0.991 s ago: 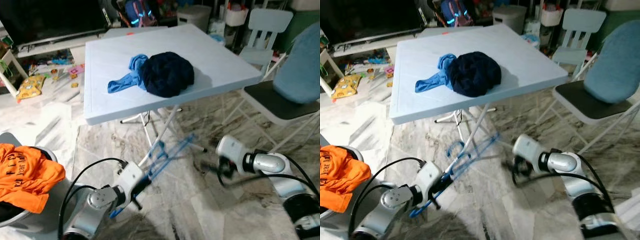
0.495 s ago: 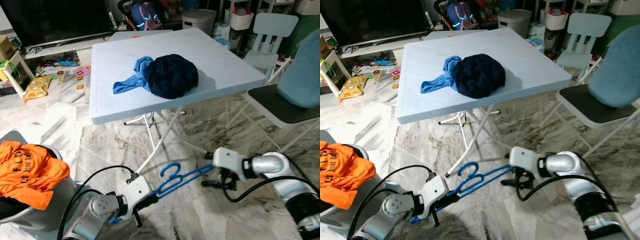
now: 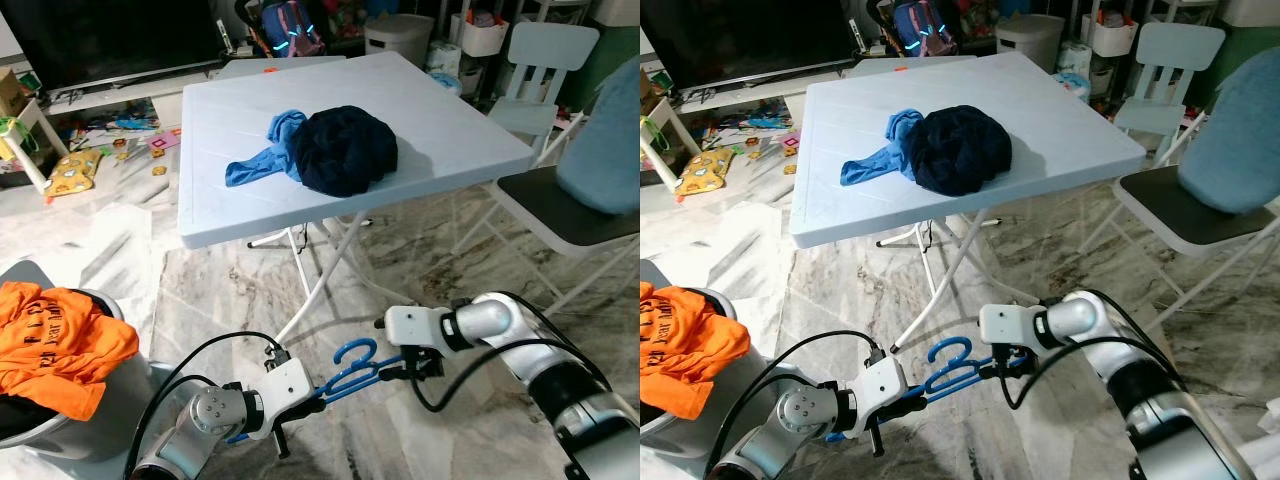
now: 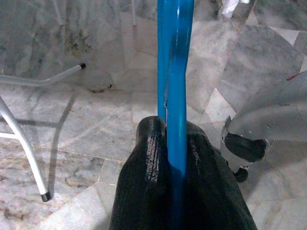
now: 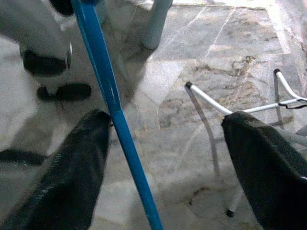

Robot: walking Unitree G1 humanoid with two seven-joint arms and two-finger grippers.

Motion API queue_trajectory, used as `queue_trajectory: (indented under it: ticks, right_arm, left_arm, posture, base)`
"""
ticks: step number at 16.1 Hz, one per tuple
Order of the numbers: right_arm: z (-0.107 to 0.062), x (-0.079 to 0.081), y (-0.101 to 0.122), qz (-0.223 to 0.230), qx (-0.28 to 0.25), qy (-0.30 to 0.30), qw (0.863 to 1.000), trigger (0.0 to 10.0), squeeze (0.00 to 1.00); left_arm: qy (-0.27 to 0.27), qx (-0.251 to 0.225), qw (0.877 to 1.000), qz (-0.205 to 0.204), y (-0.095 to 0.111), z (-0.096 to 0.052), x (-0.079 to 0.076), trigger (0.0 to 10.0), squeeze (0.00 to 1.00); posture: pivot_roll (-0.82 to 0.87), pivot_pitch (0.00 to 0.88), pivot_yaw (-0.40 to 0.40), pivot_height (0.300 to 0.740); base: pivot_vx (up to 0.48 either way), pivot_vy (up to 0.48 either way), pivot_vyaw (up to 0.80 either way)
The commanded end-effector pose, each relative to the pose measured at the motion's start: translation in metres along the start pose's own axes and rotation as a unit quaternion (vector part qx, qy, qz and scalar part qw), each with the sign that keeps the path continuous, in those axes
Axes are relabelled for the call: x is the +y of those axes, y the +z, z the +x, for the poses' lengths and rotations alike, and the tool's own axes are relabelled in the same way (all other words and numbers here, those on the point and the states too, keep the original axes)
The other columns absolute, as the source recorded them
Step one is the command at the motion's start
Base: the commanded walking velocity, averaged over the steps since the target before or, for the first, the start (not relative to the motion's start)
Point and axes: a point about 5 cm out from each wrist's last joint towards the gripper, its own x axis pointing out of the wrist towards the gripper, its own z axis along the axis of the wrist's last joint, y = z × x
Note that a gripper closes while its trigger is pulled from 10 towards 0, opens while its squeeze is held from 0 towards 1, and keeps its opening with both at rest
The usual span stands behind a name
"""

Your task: Hang hanger

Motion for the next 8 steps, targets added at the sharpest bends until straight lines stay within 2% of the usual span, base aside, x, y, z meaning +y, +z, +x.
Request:
queue_trajectory:
  ticks: [1, 3, 4, 5, 6, 8]
  right_arm:
    - [0.003, -0.002, 0.004, -0.020, 0.010, 0.006, 1.000, 0.0, 0.00]
    - [0.002, -0.001, -0.004, -0.037, 0.052, 0.025, 0.998, 0.2, 0.00]
    - [0.001, 0.000, -0.006, -0.040, 0.062, 0.034, 0.997, 6.4, 0.00]
    - [0.000, 0.000, -0.010, -0.042, 0.073, 0.040, 0.996, 9.1, 0.00]
    - [-0.001, 0.002, -0.013, -0.043, 0.085, 0.045, 0.994, 10.0, 0.00]
    - [-0.003, 0.004, -0.021, -0.051, 0.109, 0.051, 0.991, 10.0, 0.00]
  left_arm:
    - [-0.003, 0.009, 1.000, 0.019, 0.000, -0.001, 0.002, 10.0, 0.00]
    - [-0.003, 0.010, 1.000, 0.027, -0.001, 0.000, 0.003, 10.0, 0.00]
    - [-0.004, 0.009, 1.000, 0.028, -0.001, 0.000, 0.003, 10.0, 0.00]
    - [-0.004, 0.009, 1.000, 0.030, -0.001, 0.001, 0.003, 10.0, 0.00]
    - [-0.005, 0.009, 0.999, 0.033, 0.000, 0.001, 0.003, 10.0, 0.00]
    - [-0.005, 0.009, 0.999, 0.039, 0.001, 0.000, 0.004, 10.0, 0.00]
  posture:
    - [-0.09, 0.000, 0.061, 0.740]
    - [-0.10, 0.000, 0.059, 0.740]
    - [-0.10, 0.000, 0.059, 0.740]
    - [-0.10, 0.000, 0.057, 0.740]
    - [-0.10, 0.000, 0.056, 0.740]
    - [-0.10, 0.000, 0.054, 0.740]
  base:
    - [0.000, 0.000, 0.00]
    - [0.000, 0.000, 0.00]
    - [0.000, 0.000, 0.00]
    - [0.000, 0.000, 0.00]
    - [0.000, 0.000, 0.00]
    - [0.000, 0.000, 0.00]
